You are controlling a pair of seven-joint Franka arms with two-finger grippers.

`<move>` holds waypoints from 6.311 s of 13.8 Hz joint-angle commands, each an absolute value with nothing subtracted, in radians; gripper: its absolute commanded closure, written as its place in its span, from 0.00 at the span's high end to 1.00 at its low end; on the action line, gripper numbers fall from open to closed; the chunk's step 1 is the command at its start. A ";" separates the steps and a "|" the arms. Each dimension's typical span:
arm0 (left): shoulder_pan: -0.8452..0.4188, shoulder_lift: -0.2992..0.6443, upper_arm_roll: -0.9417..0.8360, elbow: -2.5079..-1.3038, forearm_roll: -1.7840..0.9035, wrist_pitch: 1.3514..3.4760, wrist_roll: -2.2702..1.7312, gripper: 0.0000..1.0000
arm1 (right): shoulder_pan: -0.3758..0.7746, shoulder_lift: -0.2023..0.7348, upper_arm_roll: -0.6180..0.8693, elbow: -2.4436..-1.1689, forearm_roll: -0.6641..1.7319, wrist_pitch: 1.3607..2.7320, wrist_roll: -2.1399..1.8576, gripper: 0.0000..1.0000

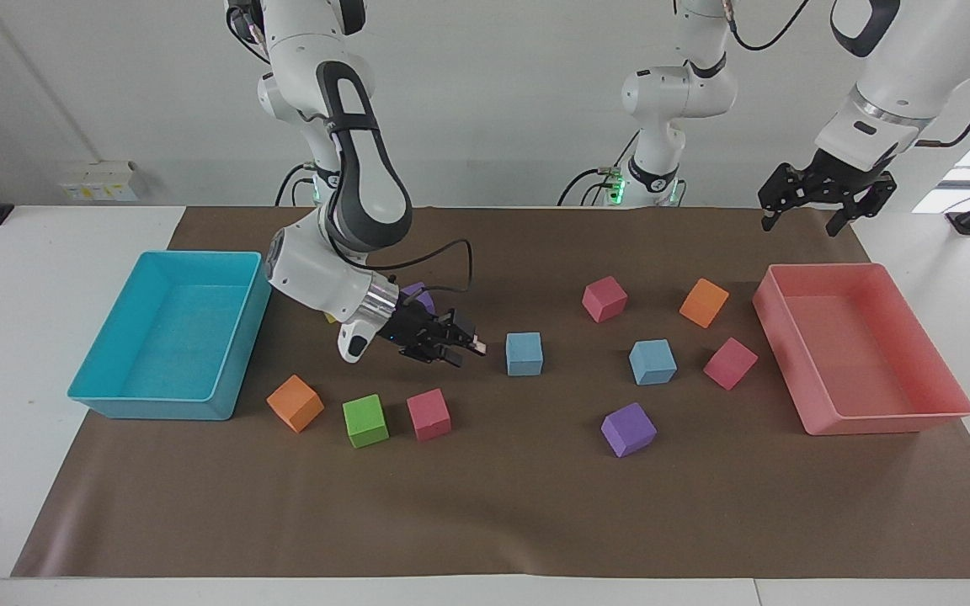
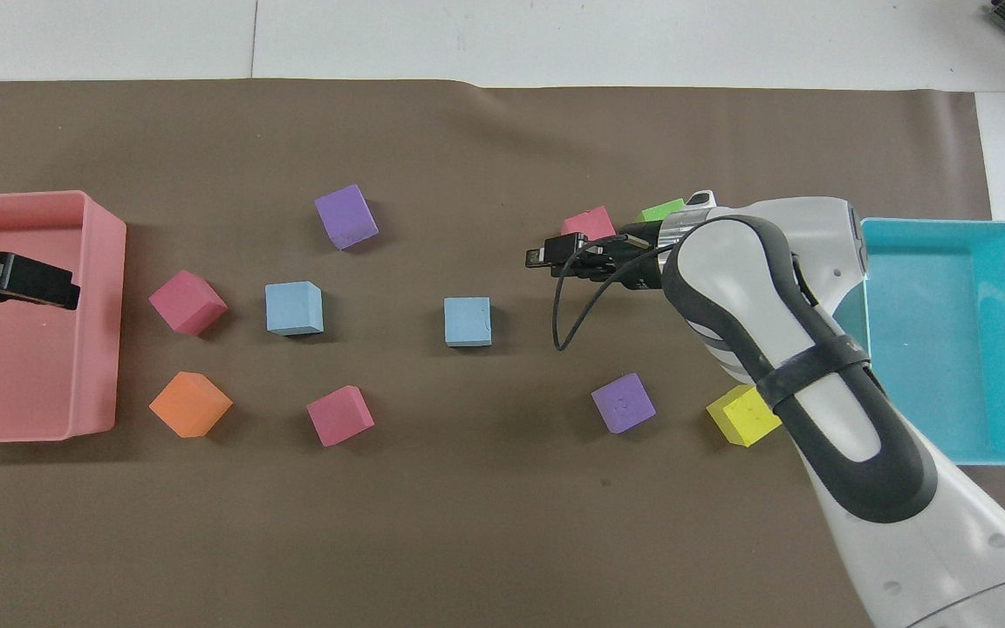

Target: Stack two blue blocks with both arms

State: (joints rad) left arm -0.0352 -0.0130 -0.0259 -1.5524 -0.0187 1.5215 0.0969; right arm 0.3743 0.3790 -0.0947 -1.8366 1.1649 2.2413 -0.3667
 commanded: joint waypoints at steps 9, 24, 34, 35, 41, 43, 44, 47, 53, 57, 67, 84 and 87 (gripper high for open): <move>-0.104 -0.032 -0.044 -1.727 -0.014 1.705 -0.001 1.00 | 0.406 0.474 -0.081 -1.896 1.310 2.281 -0.598 0.00; -0.224 0.179 -0.043 -2.078 -0.012 2.356 -0.244 1.00 | 0.423 0.476 -0.081 -1.907 1.327 2.278 -0.630 0.00; -0.232 0.245 -0.043 -2.103 -0.012 2.428 -0.250 1.00 | 0.423 0.474 -0.081 -1.908 1.327 2.279 -0.630 0.00; -0.229 0.245 -0.043 -2.103 -0.012 2.430 -0.247 0.89 | 0.423 0.474 -0.081 -1.908 1.327 2.279 -0.630 0.00; -0.236 0.236 -0.040 -2.088 -0.003 2.416 -0.248 0.12 | 0.423 0.474 -0.081 -1.908 1.327 2.281 -0.624 0.00; -0.241 0.197 -0.041 -2.077 -0.003 2.389 -0.253 0.11 | 0.423 0.474 -0.081 -1.908 1.327 2.283 -0.623 0.00; -0.256 0.186 -0.040 -2.057 -0.003 2.360 -0.255 0.11 | 0.423 0.474 -0.081 -1.908 1.327 2.281 -0.623 0.00; -0.287 0.175 -0.043 -1.921 -0.002 2.177 -0.258 0.12 | 0.433 0.474 -0.081 -1.908 1.328 2.283 -0.621 0.00; -0.461 0.215 -0.044 -1.798 0.035 2.120 -0.413 0.10 | 0.434 0.474 -0.081 -1.908 1.335 2.283 -0.620 0.00; -0.561 0.311 -0.044 -1.703 0.043 2.128 -0.543 0.10 | 0.436 0.474 -0.081 -1.910 1.335 2.284 -0.620 0.00; -0.623 0.410 -0.038 -1.651 0.084 2.129 -0.664 0.10 | 0.436 0.474 -0.081 -1.910 1.335 2.284 -0.620 0.00; -0.627 0.376 -0.044 -1.715 0.084 2.132 -0.695 0.34 | 0.436 0.474 -0.083 -1.910 1.335 2.284 -0.620 0.00; -0.627 0.373 -0.044 -1.720 0.083 2.132 -0.692 0.40 | 0.436 0.474 -0.081 -1.910 1.335 2.284 -0.620 0.00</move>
State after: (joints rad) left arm -0.6108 0.4047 -0.0564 -1.6809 0.0591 2.1251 -0.6719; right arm 0.4345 0.4821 -0.0871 -1.8938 1.2965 2.2572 -0.5913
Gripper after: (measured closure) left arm 0.419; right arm 0.991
